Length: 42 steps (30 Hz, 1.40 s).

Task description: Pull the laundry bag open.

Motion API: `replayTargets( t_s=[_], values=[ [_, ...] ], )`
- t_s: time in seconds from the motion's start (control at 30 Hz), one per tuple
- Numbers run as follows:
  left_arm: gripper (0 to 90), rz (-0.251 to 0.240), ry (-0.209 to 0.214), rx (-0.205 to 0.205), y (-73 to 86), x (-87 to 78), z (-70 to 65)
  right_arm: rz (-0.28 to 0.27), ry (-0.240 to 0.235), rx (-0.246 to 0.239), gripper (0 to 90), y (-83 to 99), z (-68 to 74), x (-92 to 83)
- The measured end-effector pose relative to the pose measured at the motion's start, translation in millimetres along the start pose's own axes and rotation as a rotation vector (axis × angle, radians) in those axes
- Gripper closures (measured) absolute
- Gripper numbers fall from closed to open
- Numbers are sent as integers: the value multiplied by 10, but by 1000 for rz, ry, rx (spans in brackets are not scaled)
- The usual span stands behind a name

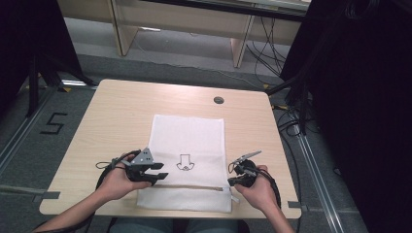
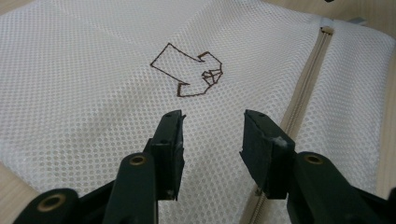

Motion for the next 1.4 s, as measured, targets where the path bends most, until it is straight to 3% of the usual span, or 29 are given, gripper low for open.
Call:
replayTargets(
  t_s=[0.03,0.1,0.13,0.2,0.23,0.33,0.47,0.57,0.63,0.67,0.73,0.77,0.83,0.87,0.9,1.07,1.13,1.17,1.23,1.33,1.4],
  values=[
    [578,2,-5,26,-5,-6,12,-14,0,-8,900,-13,-1,-5],
    [577,-4,3,-2,-18,-6,-11,-7,-8,15,900,-25,11,-4],
    [577,-14,-5,3,-29,-5,-21,10,-4,47,900,-24,19,1],
    [577,-18,2,0,-51,8,-38,10,-22,52,900,-23,4,32],
    [576,-15,9,21,-64,16,-34,12,-24,72,900,-21,1,39],
    [572,-13,-2,26,-84,43,-45,22,-52,115,900,-9,9,48],
    [569,-25,3,36,-109,62,-46,30,-45,109,900,8,-15,72],
    [567,-22,9,13,-98,68,-58,41,-47,106,900,13,-18,84],
    [566,-20,12,11,-100,63,-62,66,-34,135,900,19,0,94],
    [565,-15,9,20,-102,59,-56,54,-49,112,900,16,-3,103],
    [565,-16,29,12,-114,65,-74,70,-46,130,900,18,20,115],
    [564,-20,27,34,-119,71,-71,63,-52,101,900,17,14,141],
    [565,-21,26,14,-132,81,-90,82,-57,98,900,23,24,165],
    [564,-26,33,38,-142,91,-84,83,-58,90,900,25,29,181],
    [564,-26,38,14,-147,103,-105,85,-54,90,900,26,34,186],
    [567,-5,64,50,-187,153,-149,103,-57,95,900,45,47,235],
    [568,-18,69,51,-209,181,-184,107,-45,91,900,39,63,234],
    [569,-14,71,60,-217,186,-188,137,-45,133,900,42,109,214],
    [571,-12,76,63,-244,199,-225,112,-19,76,900,36,85,241],
    [572,-10,92,78,-273,232,-270,137,-8,119,900,40,126,219],
    [573,-3,101,85,-288,258,-299,135,-7,118,900,40,127,221]
  ],
)
Point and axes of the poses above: each handheld gripper's, and its own axes: x roughly forward along the jaws, y roughly out of its underside, z roughly to its left, the point moved 3 cm from there along x, roughly forward along the jaws, and after that the axes turned 1 degree about x, right-handed, at the moved point
